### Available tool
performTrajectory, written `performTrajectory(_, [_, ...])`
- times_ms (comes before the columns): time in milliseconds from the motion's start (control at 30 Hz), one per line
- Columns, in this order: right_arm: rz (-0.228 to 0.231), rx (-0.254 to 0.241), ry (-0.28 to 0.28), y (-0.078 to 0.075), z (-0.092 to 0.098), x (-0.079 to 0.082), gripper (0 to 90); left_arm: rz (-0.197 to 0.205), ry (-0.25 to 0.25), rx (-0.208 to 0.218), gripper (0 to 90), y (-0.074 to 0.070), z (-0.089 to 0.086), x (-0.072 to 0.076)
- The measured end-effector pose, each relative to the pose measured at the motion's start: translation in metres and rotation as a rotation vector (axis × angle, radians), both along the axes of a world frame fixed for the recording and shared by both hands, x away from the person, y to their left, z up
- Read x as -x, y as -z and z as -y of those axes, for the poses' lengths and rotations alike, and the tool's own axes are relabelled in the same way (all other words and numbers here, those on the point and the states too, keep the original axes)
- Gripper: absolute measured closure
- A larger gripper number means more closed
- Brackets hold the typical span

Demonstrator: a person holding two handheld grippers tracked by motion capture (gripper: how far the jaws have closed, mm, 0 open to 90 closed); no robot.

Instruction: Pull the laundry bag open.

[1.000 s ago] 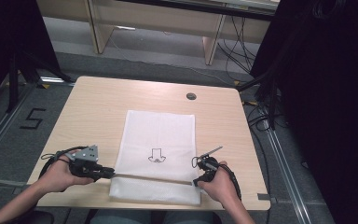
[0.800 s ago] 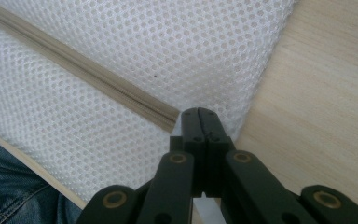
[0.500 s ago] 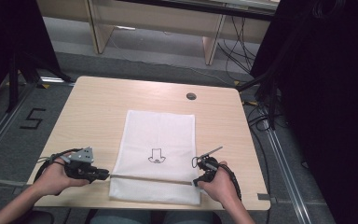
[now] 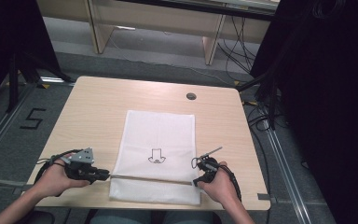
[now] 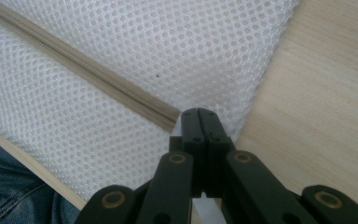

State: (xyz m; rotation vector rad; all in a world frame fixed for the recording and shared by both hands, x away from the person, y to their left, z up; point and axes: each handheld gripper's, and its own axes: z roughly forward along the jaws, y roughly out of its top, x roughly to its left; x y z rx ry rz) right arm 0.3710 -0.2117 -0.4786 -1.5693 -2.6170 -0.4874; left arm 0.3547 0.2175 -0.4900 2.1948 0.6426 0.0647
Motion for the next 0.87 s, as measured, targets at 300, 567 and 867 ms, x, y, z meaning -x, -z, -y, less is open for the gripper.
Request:
performTrajectory(300, [0.050,-0.052,-0.025,0.002,0.004,-0.001,88.4,0.098,-0.177,0.110,65.4,-0.016,0.000,0.001])
performTrajectory(567, [0.127,-0.071,0.017,-0.009,0.004,0.002,78.1,0.159,-0.353,0.193,45.7,-0.037,0.022,-0.010])
performTrajectory(867, [0.249,-0.088,0.019,-0.017,0.014,0.004,69.1,0.237,-0.391,0.114,39.5,-0.021,0.024,-0.009])
